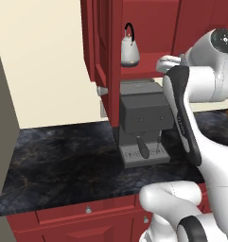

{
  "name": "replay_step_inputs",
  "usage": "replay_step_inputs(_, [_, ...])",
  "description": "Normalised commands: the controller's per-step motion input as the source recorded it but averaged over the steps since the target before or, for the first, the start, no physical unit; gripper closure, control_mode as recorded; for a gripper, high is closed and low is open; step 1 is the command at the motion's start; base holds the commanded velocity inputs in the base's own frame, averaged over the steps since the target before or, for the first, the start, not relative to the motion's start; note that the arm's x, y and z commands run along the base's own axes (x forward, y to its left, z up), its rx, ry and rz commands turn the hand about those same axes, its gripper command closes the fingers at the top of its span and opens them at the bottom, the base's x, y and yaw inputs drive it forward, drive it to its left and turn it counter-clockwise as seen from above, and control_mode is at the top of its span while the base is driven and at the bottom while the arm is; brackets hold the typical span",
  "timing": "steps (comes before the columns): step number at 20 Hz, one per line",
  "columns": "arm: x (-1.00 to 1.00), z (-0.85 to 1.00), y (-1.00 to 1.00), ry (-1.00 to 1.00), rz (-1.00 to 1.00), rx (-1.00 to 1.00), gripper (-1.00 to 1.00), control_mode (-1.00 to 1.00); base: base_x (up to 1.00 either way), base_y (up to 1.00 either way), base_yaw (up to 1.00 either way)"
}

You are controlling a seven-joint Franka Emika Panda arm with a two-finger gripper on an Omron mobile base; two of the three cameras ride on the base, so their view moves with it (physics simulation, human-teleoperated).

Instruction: Open the cabinet, pick the kettle from the cabinet, and place it in the sink.

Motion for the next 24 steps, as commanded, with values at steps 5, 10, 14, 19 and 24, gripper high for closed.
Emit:
replay_step_inputs(5, [0.27,0.00,-0.36,0.01,-0.05,0.00,-1.00,-1.00,0.00,0.00,0.00])
replay_step_inputs(10, [0.33,0.00,-0.32,0.00,0.00,0.00,-1.00,-1.00,0.00,0.00,0.00])
replay_step_inputs(14, [0.34,0.00,-0.35,0.00,0.00,0.00,-1.00,-1.00,0.00,0.00,0.00])
replay_step_inputs(19, [0.41,0.00,-0.27,0.03,0.00,0.00,-1.00,-1.00,0.00,0.00,0.00])
replay_step_inputs(24, [0.39,0.02,-0.18,0.01,0.02,0.00,-1.00,-1.00,0.00,0.00,0.00])
